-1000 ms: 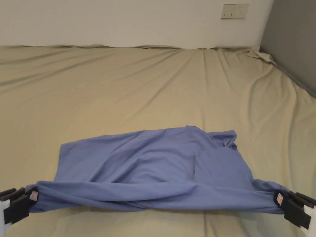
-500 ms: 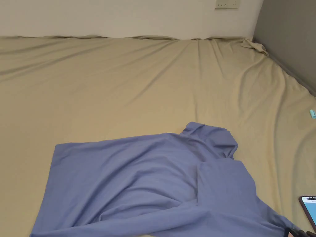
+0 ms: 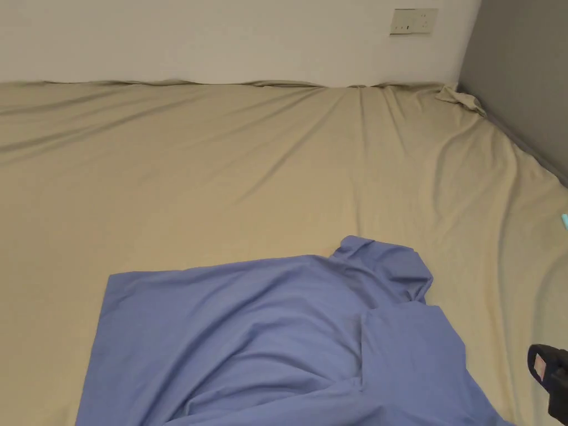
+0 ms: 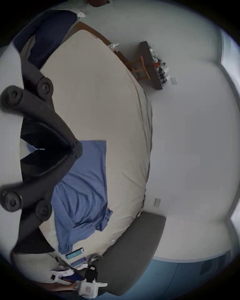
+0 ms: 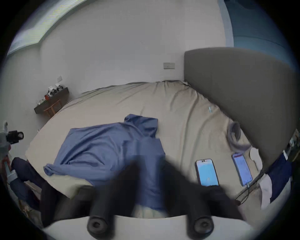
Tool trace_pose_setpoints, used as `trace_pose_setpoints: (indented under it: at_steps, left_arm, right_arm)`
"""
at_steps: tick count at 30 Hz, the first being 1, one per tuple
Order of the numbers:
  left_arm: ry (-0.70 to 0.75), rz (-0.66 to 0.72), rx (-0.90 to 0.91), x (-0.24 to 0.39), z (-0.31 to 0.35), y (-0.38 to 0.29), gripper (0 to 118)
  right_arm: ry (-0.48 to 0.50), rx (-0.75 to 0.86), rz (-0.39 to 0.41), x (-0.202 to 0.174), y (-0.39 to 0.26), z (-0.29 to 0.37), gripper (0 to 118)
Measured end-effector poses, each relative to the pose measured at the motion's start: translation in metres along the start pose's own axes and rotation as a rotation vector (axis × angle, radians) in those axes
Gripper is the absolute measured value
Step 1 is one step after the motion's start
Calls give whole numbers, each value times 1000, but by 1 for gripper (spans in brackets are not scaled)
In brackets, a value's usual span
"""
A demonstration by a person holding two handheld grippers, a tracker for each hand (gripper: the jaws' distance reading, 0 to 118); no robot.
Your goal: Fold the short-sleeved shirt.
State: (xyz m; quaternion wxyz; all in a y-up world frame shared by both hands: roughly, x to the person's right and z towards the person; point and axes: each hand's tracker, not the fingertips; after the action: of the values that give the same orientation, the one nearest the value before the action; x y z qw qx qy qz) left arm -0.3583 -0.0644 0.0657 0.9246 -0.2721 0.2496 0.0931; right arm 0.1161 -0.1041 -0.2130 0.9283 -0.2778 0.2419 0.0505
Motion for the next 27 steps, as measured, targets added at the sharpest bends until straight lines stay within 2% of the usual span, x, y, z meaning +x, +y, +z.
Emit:
trace_pose_setpoints:
  at_steps: [1, 7, 11, 12, 14, 15, 21, 27]
  left_arm:
    - [6, 13, -3, 2, -7, -1, 0]
    - [-20, -16, -48, 14, -49, 2, 0]
    - [-36, -26, -71, 14, -108, 30, 0]
    - [-38, -22, -72, 12, -127, 36, 6]
    - [-72, 35, -131, 5, -180, 51, 73]
    - [-76, 68, -156, 1, -206, 54, 85]
    - [47, 81, -374, -17, -352, 44, 85]
    - [39, 146, -507, -31, -421, 16, 84]
  right_arm:
    - [35, -35, 23, -2, 2, -7, 2]
    - [60, -50, 21, -10, 7, -29, 2]
    - [73, -63, 44, -17, 16, -46, 2]
    - [73, -65, 54, -20, 20, -49, 2]
    - [77, -69, 67, -23, 25, -61, 2]
    - [81, -72, 67, -24, 27, -66, 2]
    - [74, -100, 82, -31, 43, -101, 2]
    - [65, -126, 93, -34, 53, -135, 2]
